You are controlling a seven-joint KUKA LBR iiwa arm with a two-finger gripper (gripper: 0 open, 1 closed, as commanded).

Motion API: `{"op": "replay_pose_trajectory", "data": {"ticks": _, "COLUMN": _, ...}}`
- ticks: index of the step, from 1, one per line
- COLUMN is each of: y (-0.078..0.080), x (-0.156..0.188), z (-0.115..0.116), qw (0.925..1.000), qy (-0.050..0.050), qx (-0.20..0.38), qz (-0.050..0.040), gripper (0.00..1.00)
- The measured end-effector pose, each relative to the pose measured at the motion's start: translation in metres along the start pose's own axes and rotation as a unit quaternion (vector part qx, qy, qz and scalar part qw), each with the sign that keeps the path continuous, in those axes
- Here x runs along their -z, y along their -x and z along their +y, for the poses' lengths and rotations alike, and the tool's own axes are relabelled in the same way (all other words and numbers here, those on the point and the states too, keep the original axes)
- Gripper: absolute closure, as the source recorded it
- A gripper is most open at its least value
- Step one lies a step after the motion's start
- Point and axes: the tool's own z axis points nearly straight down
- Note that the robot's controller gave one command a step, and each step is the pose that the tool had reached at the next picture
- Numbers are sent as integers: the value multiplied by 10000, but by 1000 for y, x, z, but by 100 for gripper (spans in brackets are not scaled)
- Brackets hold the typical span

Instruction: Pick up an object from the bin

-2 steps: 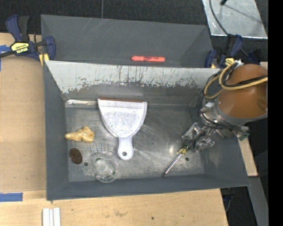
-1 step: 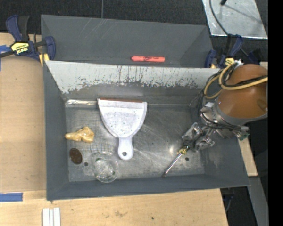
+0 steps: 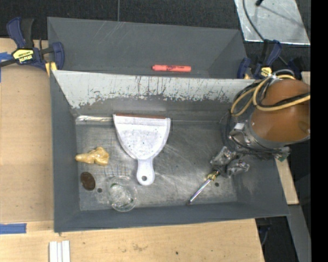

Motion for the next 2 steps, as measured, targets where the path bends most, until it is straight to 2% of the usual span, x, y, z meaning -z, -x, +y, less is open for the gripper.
{"op": "replay_pose_trajectory", "data": {"ticks": 1, "y": -2, "x": 2, "z": 9, "qw": 9937, "qy": -55, "qx": 1116, "qz": -51, "gripper": 100}}
{"op": "replay_pose_trajectory", "data": {"ticks": 2, "y": 3, "x": 4, "z": 15, "qw": 9678, "qy": -117, "qx": 2513, "qz": -87, "gripper": 100}}
